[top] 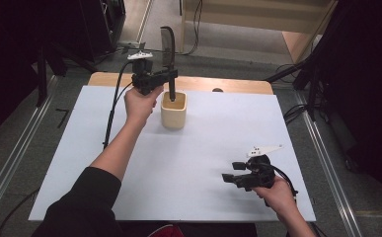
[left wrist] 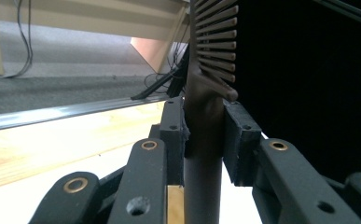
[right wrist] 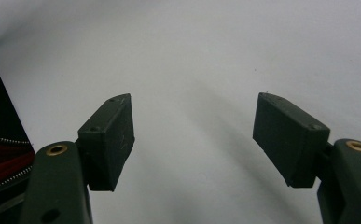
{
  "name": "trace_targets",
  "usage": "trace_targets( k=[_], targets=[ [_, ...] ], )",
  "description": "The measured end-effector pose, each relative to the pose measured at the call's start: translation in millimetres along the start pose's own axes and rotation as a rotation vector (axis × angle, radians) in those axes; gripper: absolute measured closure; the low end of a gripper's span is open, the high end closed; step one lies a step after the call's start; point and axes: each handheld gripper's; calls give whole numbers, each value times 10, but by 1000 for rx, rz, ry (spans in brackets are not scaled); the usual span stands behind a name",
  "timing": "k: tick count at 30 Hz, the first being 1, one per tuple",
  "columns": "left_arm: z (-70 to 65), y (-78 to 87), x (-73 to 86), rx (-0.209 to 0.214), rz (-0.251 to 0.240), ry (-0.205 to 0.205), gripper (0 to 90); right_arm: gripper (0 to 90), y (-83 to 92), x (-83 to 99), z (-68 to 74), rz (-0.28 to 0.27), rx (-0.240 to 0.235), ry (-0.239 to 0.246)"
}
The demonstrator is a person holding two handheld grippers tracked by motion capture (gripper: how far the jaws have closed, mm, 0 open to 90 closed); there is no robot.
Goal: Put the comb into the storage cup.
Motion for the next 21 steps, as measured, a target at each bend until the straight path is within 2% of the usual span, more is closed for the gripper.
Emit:
trace_targets(
  k=[5, 9, 14, 18, 21],
  targets=[
    [20, -65, 37, -12, -1, 1, 738, 273, 7, 1, 0, -6, 0, -1],
    [47, -105, 83, 0, 9, 12, 738, 273, 8, 2, -3, -6, 1, 0],
    [67, -133, 139, -8, 8, 8, 738, 273, 0, -2, -2, -4, 1, 3],
    [92, -164, 164, -4, 36, 12, 738, 273, -6, -5, 4, -4, 0, 1],
    [99, -172, 174, -2, 38, 13, 738, 272, -5, -3, -3, -7, -1, 4]
  ],
)
Point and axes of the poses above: each handheld gripper's, and its own axes: y roughly backward along the jaws, x roughly out of its underside, z roughly to its left, and after that the axes turned 14 degrees about z, right-handed
